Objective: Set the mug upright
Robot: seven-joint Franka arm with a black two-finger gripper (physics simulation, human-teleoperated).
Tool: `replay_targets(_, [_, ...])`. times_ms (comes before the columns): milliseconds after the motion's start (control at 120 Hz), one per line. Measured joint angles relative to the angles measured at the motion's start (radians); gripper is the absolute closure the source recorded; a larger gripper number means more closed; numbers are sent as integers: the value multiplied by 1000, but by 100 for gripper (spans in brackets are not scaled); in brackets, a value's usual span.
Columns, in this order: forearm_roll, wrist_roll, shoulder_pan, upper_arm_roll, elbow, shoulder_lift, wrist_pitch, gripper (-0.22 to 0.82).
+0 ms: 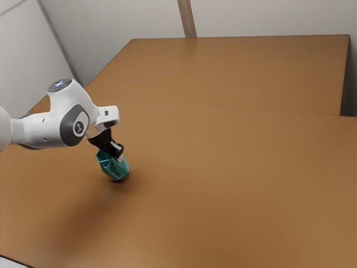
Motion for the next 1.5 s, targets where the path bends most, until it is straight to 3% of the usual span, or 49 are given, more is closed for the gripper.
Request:
replay_targets(625, [-175, -94, -25, -45, -7, 5, -46, 76])
replay_targets(833, [-179, -106, -25, -45, 2, 4, -66, 35])
replay_targets(975, [-178, -110, -24, -48, 41, 6, -73, 18])
replay_targets(1192, [-165, -113, -31, -54, 172, 11, -124, 7])
replay_targets(1367, [-52, -114, -43, -22, 570, 132, -363, 3])
replay_targets(1500, [26, -95, -72, 4, 666, 120, -505, 2])
